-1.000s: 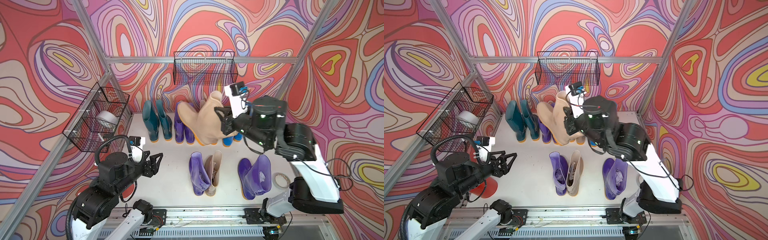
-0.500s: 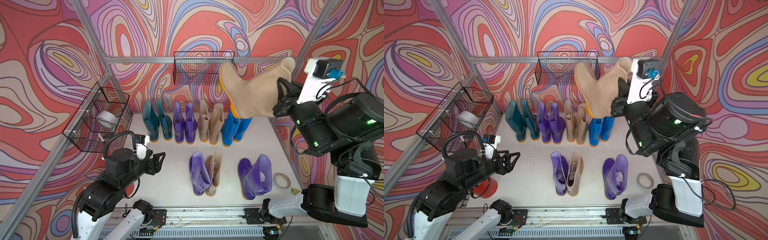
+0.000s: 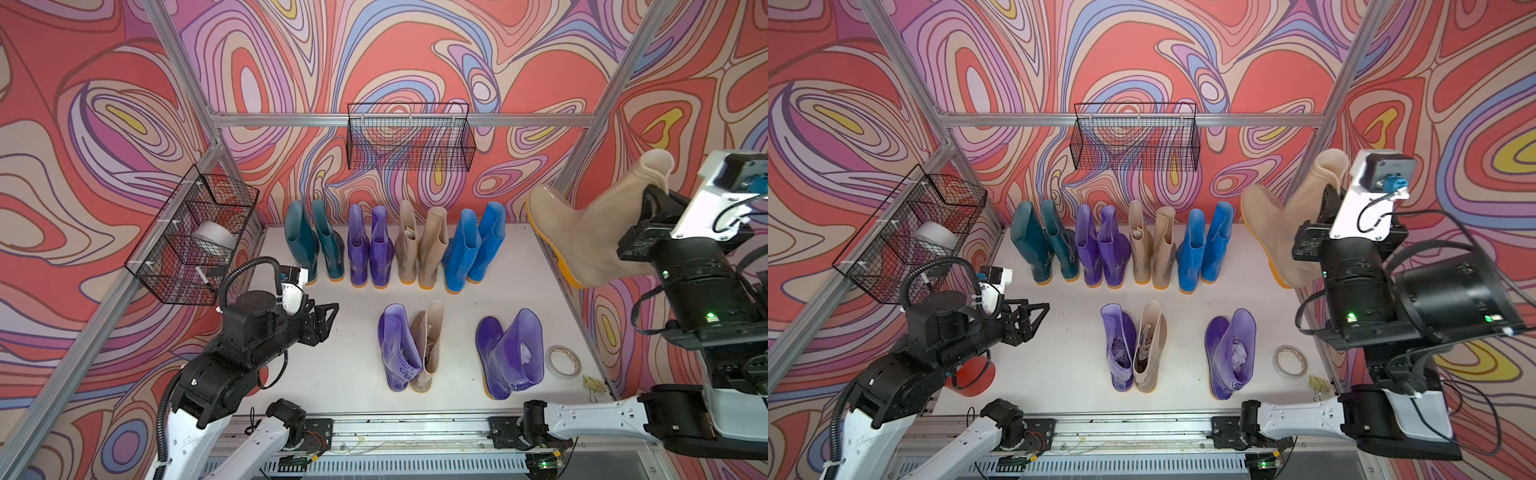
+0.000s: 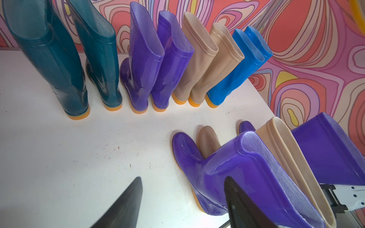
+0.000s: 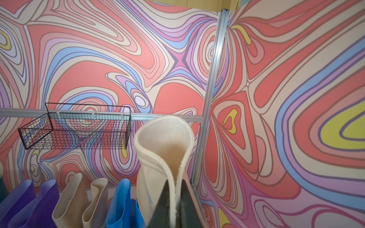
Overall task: Match and arrange rain boots in pairs
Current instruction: Place the rain boot at the corner of the board.
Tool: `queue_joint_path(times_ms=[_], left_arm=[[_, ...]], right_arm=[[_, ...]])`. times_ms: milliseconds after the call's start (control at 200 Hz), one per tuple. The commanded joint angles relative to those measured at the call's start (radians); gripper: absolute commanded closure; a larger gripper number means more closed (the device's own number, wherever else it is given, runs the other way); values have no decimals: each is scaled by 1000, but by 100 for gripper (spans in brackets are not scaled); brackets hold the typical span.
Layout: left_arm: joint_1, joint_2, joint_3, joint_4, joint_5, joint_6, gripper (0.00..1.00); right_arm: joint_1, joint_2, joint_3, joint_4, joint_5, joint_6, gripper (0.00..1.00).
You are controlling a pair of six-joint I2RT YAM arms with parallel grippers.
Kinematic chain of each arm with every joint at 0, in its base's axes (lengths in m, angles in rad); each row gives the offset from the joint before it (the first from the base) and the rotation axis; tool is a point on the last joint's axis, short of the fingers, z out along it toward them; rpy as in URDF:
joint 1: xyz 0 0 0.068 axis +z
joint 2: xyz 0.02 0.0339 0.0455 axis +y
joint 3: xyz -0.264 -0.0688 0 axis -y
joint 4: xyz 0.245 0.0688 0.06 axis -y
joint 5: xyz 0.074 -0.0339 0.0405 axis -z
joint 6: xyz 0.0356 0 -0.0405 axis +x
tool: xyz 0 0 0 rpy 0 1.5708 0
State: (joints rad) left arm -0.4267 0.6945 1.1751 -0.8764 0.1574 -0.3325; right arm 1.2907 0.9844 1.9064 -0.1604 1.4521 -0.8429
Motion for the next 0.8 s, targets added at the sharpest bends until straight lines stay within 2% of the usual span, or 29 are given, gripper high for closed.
queue_joint_path(times_ms=[0,70,115,150,205,210,220,260,285,361,471,581,686,796], left_arm=[[-6,18,-11,47,41,-17,33],[-5,24,-14,58,56,-22,33],[-6,27,-15,64,60,-23,33],[-5,29,-18,70,62,-25,33],[-4,35,-21,79,68,-26,33],[-5,36,-21,81,69,-26,33],[-5,38,-22,82,70,-26,33],[-7,43,-25,90,76,-28,33],[-5,47,-27,95,78,-29,33],[-5,57,-29,105,85,-33,33],[-6,63,-37,122,93,-37,33],[-6,78,-37,137,94,-36,33],[-5,96,-38,155,100,-38,34],[-5,102,-47,175,120,-45,34]], right_arm=[[45,-77,-65,185,39,-65,100],[78,-128,-95,176,67,-44,100],[101,-154,-84,72,95,22,100],[121,-166,-46,-67,117,136,100],[172,-164,50,-384,185,356,100],[186,-161,74,-447,204,410,100],[194,-159,87,-462,209,436,100],[240,-146,182,-739,241,639,100],[258,-156,195,-788,240,709,100],[298,-217,122,-651,240,622,100],[306,-227,168,-782,243,727,100],[305,-220,120,-613,243,570,100],[281,-123,222,-663,243,582,100],[192,4,422,-850,242,704,100]])
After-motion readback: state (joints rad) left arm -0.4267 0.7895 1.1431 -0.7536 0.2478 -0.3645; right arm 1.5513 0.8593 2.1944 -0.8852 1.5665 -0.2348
